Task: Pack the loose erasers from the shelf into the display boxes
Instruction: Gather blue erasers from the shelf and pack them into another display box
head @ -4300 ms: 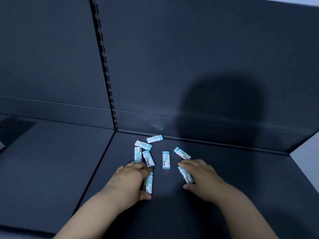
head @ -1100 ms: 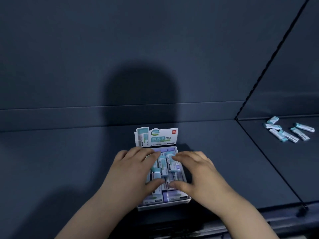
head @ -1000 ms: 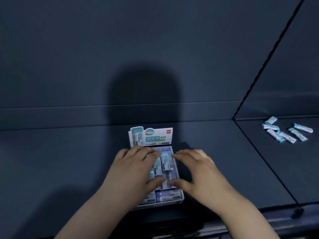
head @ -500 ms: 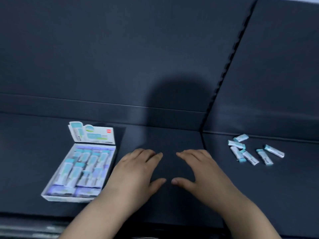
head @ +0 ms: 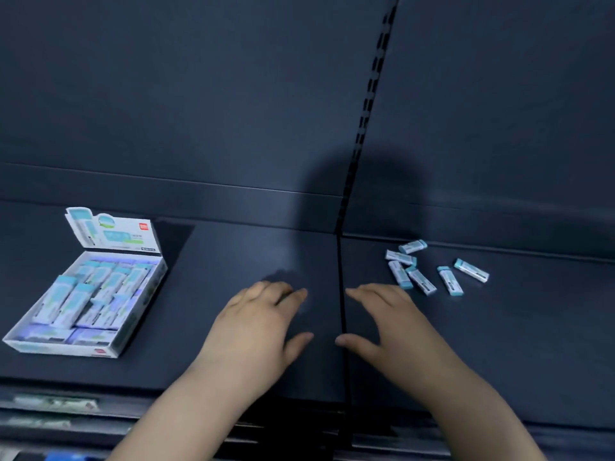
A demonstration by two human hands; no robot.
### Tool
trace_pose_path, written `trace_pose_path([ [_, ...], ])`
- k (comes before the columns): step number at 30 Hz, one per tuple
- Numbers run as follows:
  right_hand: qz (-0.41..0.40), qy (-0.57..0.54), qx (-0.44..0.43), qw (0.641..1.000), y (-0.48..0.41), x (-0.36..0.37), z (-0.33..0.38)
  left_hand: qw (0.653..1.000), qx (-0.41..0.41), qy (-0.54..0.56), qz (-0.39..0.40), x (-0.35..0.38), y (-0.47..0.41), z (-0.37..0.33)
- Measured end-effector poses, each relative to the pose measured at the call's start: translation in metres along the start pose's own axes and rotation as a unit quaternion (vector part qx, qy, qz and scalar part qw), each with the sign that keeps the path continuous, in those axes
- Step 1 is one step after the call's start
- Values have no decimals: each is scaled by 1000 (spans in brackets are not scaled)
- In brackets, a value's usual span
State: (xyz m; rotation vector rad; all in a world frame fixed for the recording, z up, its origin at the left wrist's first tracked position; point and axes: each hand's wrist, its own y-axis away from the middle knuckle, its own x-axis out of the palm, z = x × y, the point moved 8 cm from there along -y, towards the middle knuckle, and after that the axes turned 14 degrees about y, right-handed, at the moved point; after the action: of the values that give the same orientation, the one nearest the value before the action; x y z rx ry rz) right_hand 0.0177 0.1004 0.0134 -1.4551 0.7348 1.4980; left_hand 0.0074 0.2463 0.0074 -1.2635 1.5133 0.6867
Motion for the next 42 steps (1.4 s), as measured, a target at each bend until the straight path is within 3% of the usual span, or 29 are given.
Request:
trace_pose_path([
  [5,5,6,43,999,13,-8,-14,997,16,61,49,-4,-9,-19],
  [11,-4,12,122,992,33,-4,-46,995,68,45,64,21,-25,-35],
  [16,15,-30,119,992,50,10,-62,990,74,88,76,49,-28,-65],
  [26,46,4,66,997,67,4,-161,993,37,92,60,109,-88,-152],
  [34,51,0,87,995,54,-2,-253,995,6,82,53,140,-125,-194],
  [42,54,-14,157,986,16,14,-305,993,-59,25,96,165,-152,-203],
])
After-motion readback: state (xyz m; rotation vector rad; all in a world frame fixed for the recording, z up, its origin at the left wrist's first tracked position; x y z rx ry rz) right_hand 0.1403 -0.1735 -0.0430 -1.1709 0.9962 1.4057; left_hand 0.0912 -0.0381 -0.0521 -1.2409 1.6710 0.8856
